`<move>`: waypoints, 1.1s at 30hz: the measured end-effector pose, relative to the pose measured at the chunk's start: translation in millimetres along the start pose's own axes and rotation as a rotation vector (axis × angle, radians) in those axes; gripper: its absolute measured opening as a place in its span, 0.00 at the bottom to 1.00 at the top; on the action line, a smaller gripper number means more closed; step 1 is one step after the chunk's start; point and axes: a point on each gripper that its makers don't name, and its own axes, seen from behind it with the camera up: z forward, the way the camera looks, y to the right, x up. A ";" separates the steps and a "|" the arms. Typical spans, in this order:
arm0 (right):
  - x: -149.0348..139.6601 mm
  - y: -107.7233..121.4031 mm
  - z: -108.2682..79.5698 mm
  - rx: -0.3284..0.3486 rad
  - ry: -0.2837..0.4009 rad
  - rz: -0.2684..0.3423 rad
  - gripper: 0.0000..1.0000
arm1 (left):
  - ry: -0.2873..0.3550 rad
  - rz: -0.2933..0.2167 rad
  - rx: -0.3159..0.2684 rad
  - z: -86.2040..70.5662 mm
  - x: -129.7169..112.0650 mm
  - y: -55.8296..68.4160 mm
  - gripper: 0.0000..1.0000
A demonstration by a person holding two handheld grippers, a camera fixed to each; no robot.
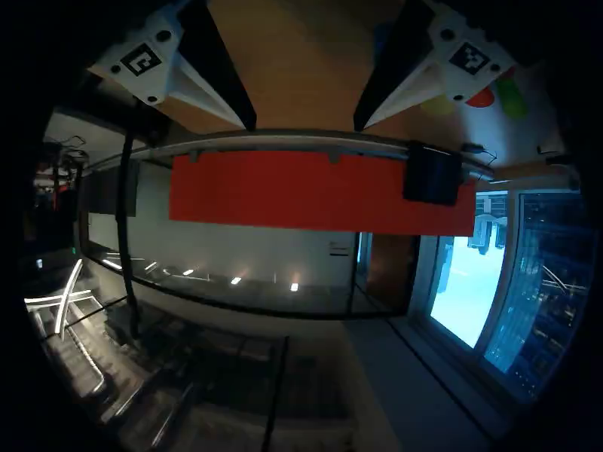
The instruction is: Pour water
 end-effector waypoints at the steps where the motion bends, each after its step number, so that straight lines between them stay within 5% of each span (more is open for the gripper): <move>1: -2.0 -1.0 0.5 0.002 -0.001 0.001 1.00 | 0.000 0.000 0.000 0.0 -0.1 -0.1 0.99; 23: -67.8 2.7 7.2 -0.019 -0.027 0.094 1.00 | 0.000 0.000 0.000 0.0 -0.2 -0.8 0.99; 33: -77.5 3.8 9.3 -0.023 -0.022 0.087 1.00 | 0.000 0.000 0.000 0.1 0.0 -1.1 0.99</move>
